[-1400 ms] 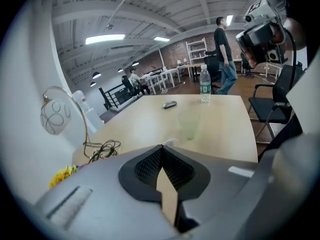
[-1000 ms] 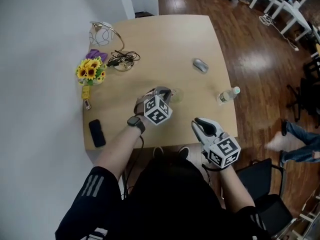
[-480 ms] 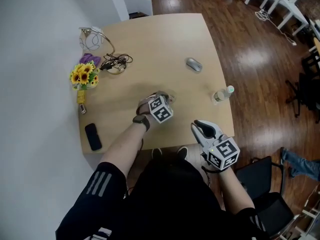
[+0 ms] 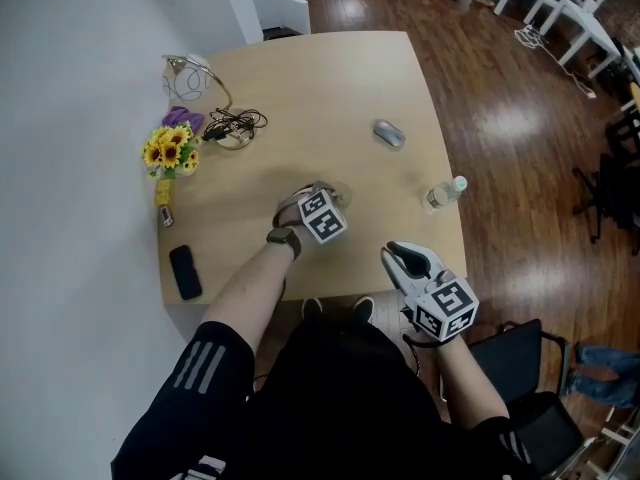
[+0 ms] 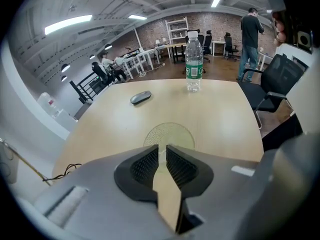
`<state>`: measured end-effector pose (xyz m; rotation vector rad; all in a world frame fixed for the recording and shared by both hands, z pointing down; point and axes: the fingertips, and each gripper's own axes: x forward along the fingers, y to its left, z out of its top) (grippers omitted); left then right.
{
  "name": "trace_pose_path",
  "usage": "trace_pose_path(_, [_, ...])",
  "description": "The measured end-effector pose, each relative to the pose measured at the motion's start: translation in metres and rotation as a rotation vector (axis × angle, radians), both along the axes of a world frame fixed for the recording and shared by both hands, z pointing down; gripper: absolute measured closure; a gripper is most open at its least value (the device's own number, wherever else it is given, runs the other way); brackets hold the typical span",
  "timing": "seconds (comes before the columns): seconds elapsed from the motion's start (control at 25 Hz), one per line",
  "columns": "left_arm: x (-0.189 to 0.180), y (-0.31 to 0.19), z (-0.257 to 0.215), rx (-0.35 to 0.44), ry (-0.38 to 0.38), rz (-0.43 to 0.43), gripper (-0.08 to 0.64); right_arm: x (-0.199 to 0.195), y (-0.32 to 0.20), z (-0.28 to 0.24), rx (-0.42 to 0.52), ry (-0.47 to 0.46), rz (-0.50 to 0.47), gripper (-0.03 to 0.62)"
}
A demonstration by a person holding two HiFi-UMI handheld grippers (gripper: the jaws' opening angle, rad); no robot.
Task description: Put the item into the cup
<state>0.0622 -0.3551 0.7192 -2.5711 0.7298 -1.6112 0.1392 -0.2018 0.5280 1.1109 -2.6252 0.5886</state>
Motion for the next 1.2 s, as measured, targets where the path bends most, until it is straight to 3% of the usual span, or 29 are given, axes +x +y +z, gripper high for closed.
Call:
trace_pose_path(0.2, [-0.002,0.002,-0.018,0.022,0.049,-0.028,0.512,-0.002,0.001,-0.004,0.008,-0.006,-0.014,0.529])
trace_pose_path(0.36, [-0.014,0.025,-0.06,0.005,0.195,-0.12,0.457,-0.008,0.004,-0.012,0.013,-0.035,-0.037,0.529])
trace_pose_path(0.56, [-0.044,0.085,-0.126,0.1,0.314,-0.179,0.447,-0.019,0.016,-0.017,0.037,-0.048,-0.136,0.529])
trace_pose_path(0.76, [-0.066,0.14,-0.163,0.117,0.449,-0.283,0.419,-0.025,0.024,-0.021,0.038,-0.055,-0.201,0.532])
trace_pose_path(1.0, [-0.076,0.224,-0.185,0.088,0.483,-0.27,0.393,-0.034,0.049,-0.048,0.036,-0.111,-0.185,0.538])
trace_pose_path(1.2, [-0.087,0.293,-0.2,0.098,0.524,-0.219,0.379,-0.06,0.113,-0.066,0.078,-0.085,-0.228,0.576])
